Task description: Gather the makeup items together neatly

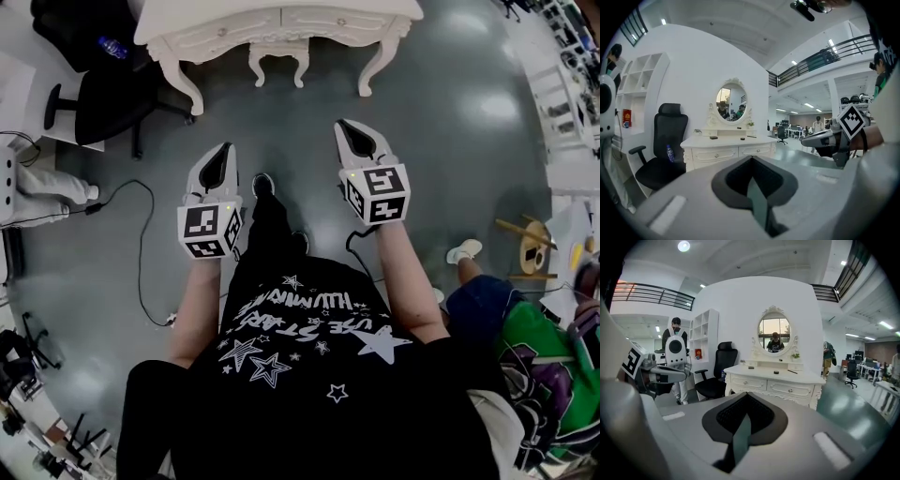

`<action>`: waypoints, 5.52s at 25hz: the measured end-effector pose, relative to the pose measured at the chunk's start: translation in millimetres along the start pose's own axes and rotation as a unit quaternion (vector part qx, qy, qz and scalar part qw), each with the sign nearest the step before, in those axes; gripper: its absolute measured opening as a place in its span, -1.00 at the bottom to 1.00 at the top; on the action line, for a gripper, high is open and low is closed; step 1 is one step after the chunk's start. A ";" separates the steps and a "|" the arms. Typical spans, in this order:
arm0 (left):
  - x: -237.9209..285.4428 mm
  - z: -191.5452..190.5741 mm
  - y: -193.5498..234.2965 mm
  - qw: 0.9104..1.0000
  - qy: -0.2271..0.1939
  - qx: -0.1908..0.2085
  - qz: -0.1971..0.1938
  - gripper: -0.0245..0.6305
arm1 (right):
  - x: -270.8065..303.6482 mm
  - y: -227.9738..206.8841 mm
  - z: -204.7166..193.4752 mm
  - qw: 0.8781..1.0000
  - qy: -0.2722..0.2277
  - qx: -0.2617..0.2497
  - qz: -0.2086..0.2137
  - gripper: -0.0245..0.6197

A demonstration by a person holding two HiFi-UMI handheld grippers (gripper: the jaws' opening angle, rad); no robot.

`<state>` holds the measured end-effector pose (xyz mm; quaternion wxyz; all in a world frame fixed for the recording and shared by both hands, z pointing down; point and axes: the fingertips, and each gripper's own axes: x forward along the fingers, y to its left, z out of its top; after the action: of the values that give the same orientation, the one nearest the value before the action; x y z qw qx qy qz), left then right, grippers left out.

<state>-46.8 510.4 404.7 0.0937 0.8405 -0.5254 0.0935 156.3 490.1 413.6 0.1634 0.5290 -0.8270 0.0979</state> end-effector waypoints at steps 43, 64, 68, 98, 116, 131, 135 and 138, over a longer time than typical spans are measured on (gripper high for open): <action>314.7 71.1 234.3 0.998 0.047 -0.023 0.023 -0.93 | 379.6 -121.3 122.1 0.994 0.032 0.100 0.035 0.30; 381.4 100.9 288.0 0.974 0.046 -0.056 0.214 -0.93 | 566.1 -110.5 173.2 0.970 0.073 0.023 0.229 0.30; 375.7 101.0 317.3 0.969 0.045 -0.064 0.233 -0.93 | 597.7 -82.3 180.3 0.970 0.084 0.015 0.229 0.32; 422.2 68.9 480.0 0.993 0.101 -0.055 0.026 -0.93 | 736.3 -8.6 151.8 0.975 0.221 -0.001 0.025 0.17; 420.4 69.0 485.0 0.994 0.099 -0.050 -0.007 -0.93 | 723.9 -9.9 159.3 0.982 0.191 0.000 -0.002 0.16; 445.1 73.2 449.2 0.992 0.100 -0.033 -0.071 -0.93 | 665.3 -79.6 154.4 0.973 0.174 0.066 -0.139 0.16; 450.4 73.0 439.6 0.990 0.105 -0.026 -0.087 -0.93 | 657.1 -89.0 142.3 0.967 0.181 0.088 -0.157 0.16; 453.3 71.7 434.2 0.989 0.109 -0.023 -0.096 -0.93 | 655.8 -94.0 136.4 0.965 0.185 0.093 -0.162 0.16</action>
<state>-238.5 -87.2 477.1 0.1786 0.8696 -0.4304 0.1632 -35.0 -147.9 531.2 0.2776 0.6416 -0.6727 0.2424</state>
